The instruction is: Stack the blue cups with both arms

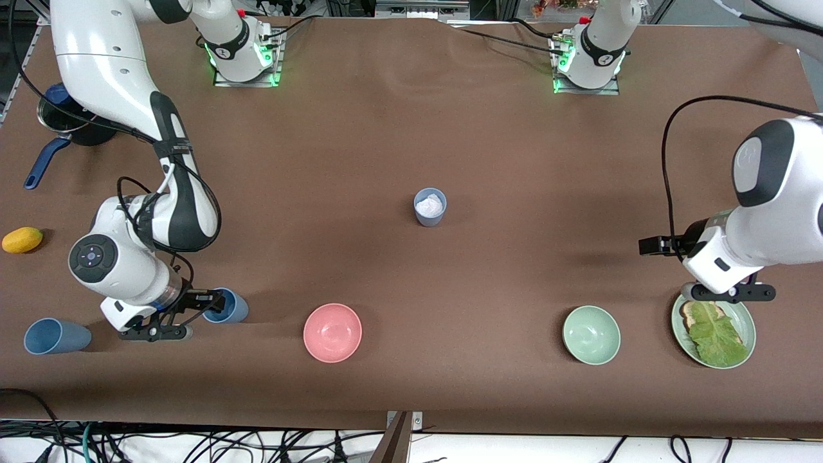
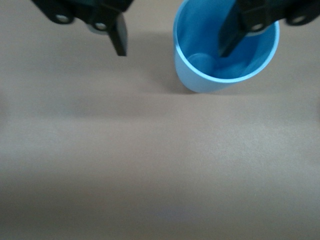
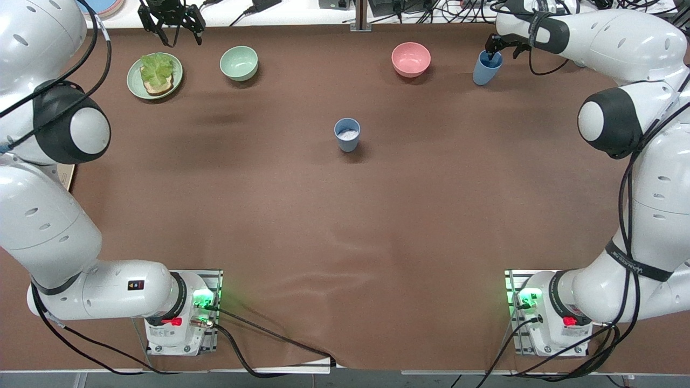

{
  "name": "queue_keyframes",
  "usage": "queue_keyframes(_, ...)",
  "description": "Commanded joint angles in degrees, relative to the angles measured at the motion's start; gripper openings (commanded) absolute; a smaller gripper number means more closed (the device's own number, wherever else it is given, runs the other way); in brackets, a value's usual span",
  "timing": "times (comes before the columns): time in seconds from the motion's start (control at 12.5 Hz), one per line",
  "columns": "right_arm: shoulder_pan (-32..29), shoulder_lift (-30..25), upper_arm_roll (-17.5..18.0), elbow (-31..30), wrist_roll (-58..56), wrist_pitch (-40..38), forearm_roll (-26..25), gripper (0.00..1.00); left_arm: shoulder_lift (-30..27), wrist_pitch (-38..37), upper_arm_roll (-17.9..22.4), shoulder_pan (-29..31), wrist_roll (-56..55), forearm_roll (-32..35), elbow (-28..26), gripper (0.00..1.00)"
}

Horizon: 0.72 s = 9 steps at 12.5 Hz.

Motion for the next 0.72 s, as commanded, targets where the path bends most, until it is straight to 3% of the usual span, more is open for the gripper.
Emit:
queue_keyframes(0.0, -0.1, 0.7, 0.1, 1.4, -0.7, -1.4, 0.5, 0.38, -4.5, 0.1, 6.1, -5.1, 1.7, -3.1, -4.2, 1.0)
queue_keyframes(0.08, 0.1, 0.6, 0.1, 1.0, -0.6, -1.5, 0.6, 0.21, -5.8, 0.0, 8.1, -7.2, 1.9, -3.2, -5.8, 1.0)
queue_keyframes(0.24, 0.0, 0.6, 0.8, 0.5, -0.5, -1.5, 0.9, 0.04, -6.4, -3.6, 8.2, -7.2, 2.0, -3.3, -4.4, 1.0)
queue_keyframes(0.48, 0.2, 0.5, 0.9, -0.1, -0.2, -1.4, 1.0, 0.0, -8.6, -3.3, 8.2, -5.5, 3.4, -6.3, -7.2, 1.0)
queue_keyframes(0.64, 0.4, 0.0, 1.8, 0.4, -0.5, -1.6, 1.9, 0.0, -17.1, 3.8, 8.2, -5.3, 6.2, -7.0, -18.2, 1.0)
